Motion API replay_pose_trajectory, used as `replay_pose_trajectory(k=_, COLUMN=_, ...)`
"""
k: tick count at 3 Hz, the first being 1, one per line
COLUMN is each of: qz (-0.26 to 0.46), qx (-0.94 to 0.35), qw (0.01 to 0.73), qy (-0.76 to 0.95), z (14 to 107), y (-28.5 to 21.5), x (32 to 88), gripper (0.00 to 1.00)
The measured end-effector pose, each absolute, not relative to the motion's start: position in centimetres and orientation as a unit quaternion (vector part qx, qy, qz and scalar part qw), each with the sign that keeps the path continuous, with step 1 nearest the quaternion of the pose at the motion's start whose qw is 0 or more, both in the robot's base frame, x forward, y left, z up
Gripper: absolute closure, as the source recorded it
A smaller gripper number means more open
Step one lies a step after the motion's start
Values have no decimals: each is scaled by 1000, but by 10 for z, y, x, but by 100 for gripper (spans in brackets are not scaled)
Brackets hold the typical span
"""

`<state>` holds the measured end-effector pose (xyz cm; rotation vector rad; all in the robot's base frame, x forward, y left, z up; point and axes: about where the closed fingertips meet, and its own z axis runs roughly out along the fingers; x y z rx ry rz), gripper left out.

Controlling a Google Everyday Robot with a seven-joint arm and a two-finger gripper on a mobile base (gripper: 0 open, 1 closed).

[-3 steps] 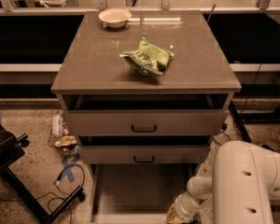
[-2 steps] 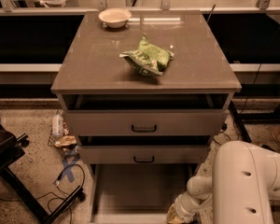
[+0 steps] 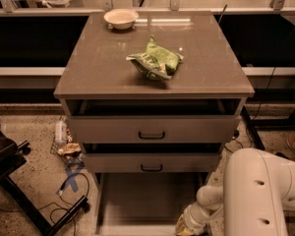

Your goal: Open bottom drawer

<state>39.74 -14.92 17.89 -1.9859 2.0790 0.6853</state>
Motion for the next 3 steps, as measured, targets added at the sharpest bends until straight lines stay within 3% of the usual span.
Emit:
replay_pose_trajectory(k=1, qz=232, qx=-669, qw=92, qy=700, z=178, y=-148, x=396, gripper=12)
replay_pose_trajectory(k=2, qz=233, qx=-669, qw=92, qy=700, z=177, y=-148, x=395, gripper=0)
replay_pose_trajectory(k=3, qz=233, qx=-669, qw=92, qy=700, z=177, y=-148, x=395, gripper=0)
